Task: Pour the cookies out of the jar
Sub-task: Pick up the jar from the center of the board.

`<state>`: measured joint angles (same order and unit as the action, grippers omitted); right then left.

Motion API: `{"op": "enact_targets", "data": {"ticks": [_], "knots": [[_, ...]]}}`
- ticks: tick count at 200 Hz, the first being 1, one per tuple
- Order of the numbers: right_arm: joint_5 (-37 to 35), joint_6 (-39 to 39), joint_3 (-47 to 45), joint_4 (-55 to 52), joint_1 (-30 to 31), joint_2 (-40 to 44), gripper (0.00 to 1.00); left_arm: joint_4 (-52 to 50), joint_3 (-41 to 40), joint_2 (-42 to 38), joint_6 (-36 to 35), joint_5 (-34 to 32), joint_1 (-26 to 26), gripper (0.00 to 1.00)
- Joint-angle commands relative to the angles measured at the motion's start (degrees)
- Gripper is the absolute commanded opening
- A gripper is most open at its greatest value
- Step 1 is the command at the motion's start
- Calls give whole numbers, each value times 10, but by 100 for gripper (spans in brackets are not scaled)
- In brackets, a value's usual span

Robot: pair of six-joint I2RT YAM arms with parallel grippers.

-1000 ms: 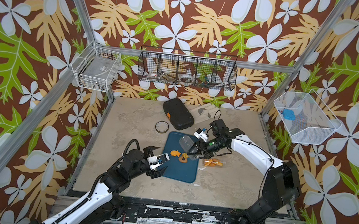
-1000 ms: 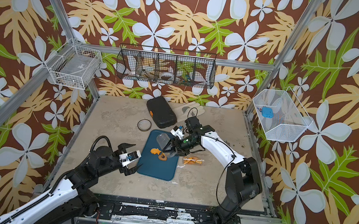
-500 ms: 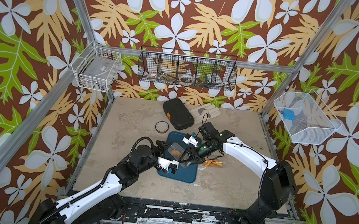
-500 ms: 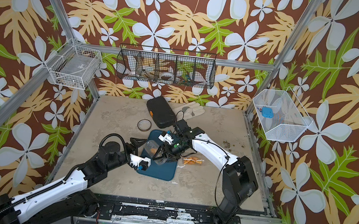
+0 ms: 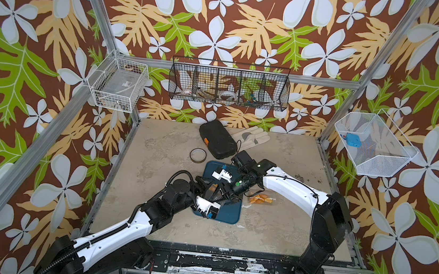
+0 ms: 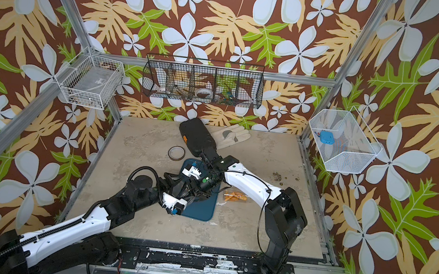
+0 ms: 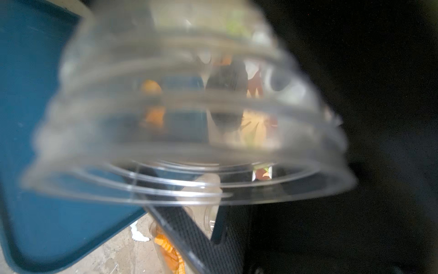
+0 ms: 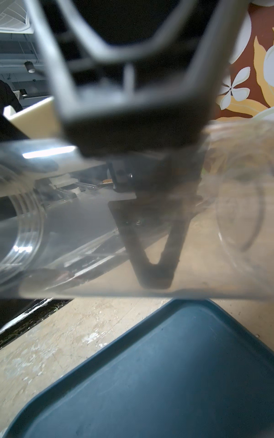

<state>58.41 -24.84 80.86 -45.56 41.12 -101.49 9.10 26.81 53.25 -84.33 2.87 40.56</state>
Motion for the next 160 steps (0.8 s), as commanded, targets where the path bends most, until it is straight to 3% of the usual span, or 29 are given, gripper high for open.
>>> {"op": "enact_targets", "data": {"ticks": [1, 72, 137, 160], "knots": [[12, -1, 6, -1, 2, -2, 56, 7, -4, -4, -9, -7, 0, 79], [13, -2, 21, -1, 3, -14, 60, -3, -18, -19, -12, -10, 0, 67], [15, -9, 44, 1, 4, -17, 81, -9, -28, -26, -6, -10, 0, 62], [6, -12, 59, -3, -4, -13, 82, -12, -34, -32, 4, -10, 0, 60]]}}
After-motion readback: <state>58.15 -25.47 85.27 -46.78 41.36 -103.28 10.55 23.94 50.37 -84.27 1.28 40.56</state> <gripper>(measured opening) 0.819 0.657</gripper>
